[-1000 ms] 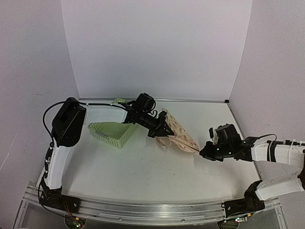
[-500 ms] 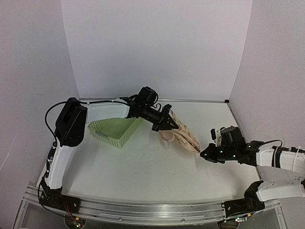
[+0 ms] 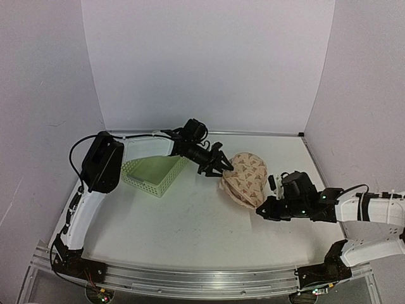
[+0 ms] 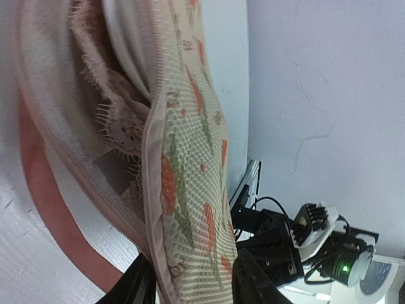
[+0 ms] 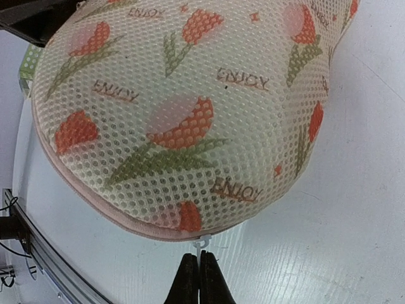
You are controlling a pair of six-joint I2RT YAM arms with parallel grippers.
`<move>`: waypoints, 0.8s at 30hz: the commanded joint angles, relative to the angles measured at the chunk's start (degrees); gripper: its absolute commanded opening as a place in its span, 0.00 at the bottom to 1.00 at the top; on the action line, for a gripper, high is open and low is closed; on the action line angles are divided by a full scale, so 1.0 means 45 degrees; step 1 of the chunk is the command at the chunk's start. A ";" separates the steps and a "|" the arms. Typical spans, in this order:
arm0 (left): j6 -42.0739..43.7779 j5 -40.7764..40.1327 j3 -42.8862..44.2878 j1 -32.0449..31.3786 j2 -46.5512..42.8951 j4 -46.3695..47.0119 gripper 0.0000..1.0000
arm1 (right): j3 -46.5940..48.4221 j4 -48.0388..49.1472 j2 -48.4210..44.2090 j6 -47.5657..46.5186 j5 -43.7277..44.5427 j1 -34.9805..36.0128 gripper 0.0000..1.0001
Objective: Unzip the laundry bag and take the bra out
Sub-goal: Unzip the zipper of the laundry bag, then adjust the laundry bag at the center of the board.
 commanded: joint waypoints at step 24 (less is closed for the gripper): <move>0.1493 -0.3122 -0.2413 -0.0125 -0.4075 -0.2754 0.72 | 0.5553 0.1774 0.5965 0.0406 -0.0403 0.0678 0.00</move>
